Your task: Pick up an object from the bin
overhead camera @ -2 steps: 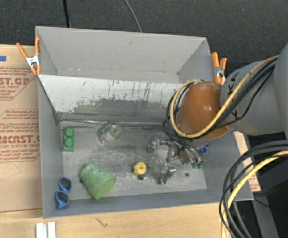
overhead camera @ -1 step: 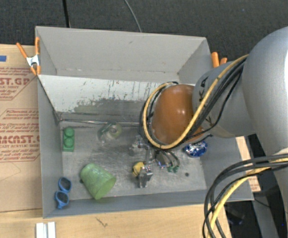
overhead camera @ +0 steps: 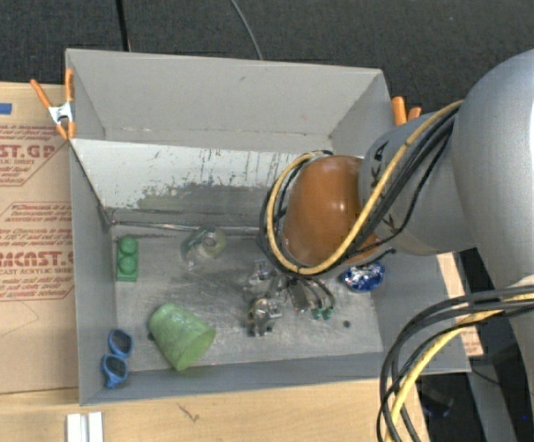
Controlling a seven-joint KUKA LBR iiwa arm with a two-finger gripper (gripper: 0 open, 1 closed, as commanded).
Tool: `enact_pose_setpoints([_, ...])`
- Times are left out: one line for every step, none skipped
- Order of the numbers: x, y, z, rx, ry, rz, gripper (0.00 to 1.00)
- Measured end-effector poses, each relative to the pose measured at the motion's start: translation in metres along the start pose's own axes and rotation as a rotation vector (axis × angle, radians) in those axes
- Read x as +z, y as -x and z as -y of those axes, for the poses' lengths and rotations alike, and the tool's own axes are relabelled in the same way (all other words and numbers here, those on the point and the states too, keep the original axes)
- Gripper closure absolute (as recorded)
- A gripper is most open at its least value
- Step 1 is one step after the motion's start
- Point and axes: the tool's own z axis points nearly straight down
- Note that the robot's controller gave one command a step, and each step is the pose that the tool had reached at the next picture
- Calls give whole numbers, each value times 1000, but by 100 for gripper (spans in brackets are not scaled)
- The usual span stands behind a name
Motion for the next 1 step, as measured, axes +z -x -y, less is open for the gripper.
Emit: enact_pose_setpoints([-229, -5, -11, -154, -2, 3, 100])
